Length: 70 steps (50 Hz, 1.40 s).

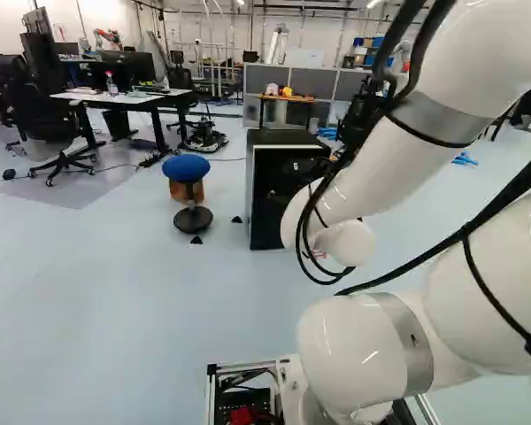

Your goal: Grab a drink from the fridge

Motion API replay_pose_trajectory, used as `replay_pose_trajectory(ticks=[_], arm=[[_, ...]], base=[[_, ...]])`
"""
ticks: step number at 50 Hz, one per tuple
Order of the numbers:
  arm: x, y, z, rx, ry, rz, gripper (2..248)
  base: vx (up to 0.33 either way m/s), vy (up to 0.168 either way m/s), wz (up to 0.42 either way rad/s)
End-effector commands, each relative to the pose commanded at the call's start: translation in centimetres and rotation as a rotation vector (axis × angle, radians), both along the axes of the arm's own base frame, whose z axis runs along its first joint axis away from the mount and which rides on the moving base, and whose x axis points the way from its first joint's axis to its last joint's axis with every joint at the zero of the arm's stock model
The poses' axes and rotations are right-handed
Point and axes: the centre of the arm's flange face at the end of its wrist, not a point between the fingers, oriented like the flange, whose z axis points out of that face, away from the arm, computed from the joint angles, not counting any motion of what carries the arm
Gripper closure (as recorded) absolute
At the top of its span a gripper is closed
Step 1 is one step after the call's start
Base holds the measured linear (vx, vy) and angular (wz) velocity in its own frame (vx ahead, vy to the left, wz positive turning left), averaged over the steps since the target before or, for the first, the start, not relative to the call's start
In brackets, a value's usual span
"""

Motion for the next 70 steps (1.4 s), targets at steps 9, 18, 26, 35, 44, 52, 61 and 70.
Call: replay_pose_trajectory(ticks=[9,18,26,35,44,52,61,70], arm=[[0.00,0.00,0.00,0.000,0.000,0.000,3],[0.00,0.00,0.00,0.000,0.000,0.000,3],[0.00,0.00,0.00,0.000,0.000,0.000,3],[0.00,0.00,0.00,0.000,0.000,0.000,3],[0.00,0.00,0.00,0.000,0.000,0.000,3],[0.00,0.00,0.00,0.000,0.000,0.000,3],[0.00,0.00,0.00,0.000,0.000,0.000,3],[0.00,0.00,0.00,0.000,0.000,0.000,3]], base=[[0.069,0.005,0.000],[0.080,0.004,-0.003],[0.076,0.014,-0.009],[0.101,0.024,-0.011],[0.139,0.043,-0.017],[0.136,0.044,-0.018],[0.158,0.054,-0.018],[0.145,0.051,-0.016]])
